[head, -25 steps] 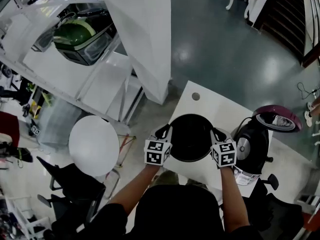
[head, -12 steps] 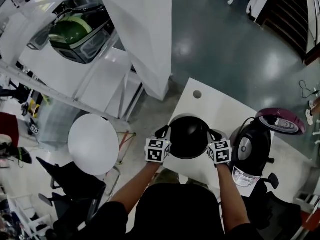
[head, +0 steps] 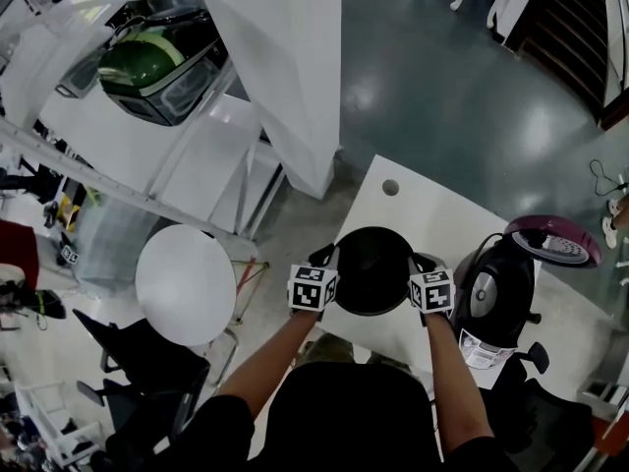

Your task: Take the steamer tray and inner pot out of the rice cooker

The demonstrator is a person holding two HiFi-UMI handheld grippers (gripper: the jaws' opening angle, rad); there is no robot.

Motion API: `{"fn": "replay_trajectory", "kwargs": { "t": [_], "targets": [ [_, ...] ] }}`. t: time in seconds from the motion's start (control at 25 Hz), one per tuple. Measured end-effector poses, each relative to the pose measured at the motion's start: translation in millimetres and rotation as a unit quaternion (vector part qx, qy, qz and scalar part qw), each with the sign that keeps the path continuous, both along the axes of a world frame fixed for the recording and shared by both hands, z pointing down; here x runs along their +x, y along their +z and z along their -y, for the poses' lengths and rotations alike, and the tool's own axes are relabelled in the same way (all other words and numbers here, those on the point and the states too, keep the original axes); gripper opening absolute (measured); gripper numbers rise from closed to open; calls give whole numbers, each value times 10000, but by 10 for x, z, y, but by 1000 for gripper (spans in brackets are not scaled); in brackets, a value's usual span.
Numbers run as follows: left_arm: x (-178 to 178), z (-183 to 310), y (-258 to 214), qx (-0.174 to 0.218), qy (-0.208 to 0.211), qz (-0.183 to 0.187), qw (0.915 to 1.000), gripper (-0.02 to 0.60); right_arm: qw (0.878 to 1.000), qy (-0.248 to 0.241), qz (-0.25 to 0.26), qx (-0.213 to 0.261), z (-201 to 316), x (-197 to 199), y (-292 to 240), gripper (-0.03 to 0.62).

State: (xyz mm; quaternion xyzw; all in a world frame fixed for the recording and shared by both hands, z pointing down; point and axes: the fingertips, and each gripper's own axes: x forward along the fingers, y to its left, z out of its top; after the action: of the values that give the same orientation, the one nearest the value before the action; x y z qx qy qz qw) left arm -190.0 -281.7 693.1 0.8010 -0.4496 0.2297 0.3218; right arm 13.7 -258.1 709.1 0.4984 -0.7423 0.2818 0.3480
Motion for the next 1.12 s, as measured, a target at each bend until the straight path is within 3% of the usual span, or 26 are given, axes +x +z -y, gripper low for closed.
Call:
{"fn": "replay_trajectory", "kwargs": {
  "t": [0.28,0.56,0.72,0.92,1.12],
  "targets": [
    [16,52,233,-215,67,182,9996,21,9998,104,-11,-176,55,19,239,26],
    [19,72,285,-87,157,197,9996,21,9998,133,119,-20,91,15,259,28],
    [63,51,284,-74,192,2,9998,22,9993,87,272,238,80,80,201,28],
    [-35,69,21,187,207,-189,9994,23,9953,227,610,722,55,154,-359,34],
    [-125,-62,-717,813,147,-863,9928,21,9850,832,810,1278,-313,448,-1141,14]
  ]
}}
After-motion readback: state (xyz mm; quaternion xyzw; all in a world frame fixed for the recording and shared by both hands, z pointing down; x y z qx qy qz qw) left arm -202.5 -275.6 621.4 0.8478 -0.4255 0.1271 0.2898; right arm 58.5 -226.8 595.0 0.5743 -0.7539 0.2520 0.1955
